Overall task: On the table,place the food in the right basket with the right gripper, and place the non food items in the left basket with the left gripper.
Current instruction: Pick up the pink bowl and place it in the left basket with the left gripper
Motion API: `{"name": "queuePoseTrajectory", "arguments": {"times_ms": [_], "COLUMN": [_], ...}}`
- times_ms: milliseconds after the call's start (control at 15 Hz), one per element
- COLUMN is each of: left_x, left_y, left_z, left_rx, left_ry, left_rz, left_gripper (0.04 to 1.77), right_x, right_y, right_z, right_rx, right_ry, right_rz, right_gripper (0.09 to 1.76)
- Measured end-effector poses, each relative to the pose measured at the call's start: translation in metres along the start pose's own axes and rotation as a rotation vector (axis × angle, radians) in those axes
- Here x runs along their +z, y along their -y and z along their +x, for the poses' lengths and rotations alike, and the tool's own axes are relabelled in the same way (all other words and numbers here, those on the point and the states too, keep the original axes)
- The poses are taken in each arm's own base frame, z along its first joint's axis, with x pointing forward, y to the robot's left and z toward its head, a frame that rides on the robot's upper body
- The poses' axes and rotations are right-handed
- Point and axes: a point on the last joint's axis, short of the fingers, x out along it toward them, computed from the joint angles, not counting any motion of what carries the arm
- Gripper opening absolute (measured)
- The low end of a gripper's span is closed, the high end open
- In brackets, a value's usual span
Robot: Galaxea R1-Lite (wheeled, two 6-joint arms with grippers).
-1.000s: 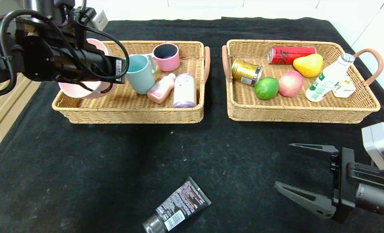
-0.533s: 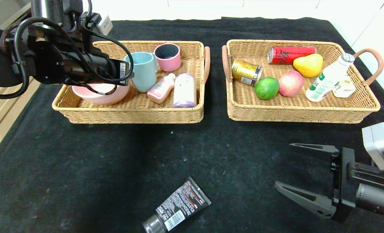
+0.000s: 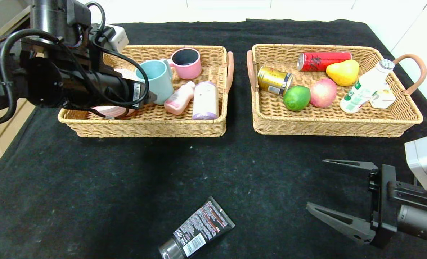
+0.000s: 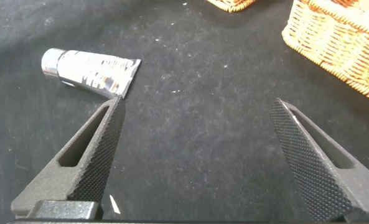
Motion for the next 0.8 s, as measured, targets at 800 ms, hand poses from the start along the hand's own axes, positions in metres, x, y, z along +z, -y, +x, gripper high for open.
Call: {"name": "queuePoseTrajectory", "arguments": {"times_ms": [800], "left_x": [-0.064], "left_y": [0.065], "left_z": [-0.077], "left_rx": [-0.313], "left_ry": [-0.108], "left_rz": [0.169], "left_gripper": [1.66], "right_x": [0.001], "right_y": [-0.003], "right_z": [-0.002], "right_rx": [0.007], "right_ry": [0.005], "right_rz": [-0.004], "right_gripper": [1.71]}}
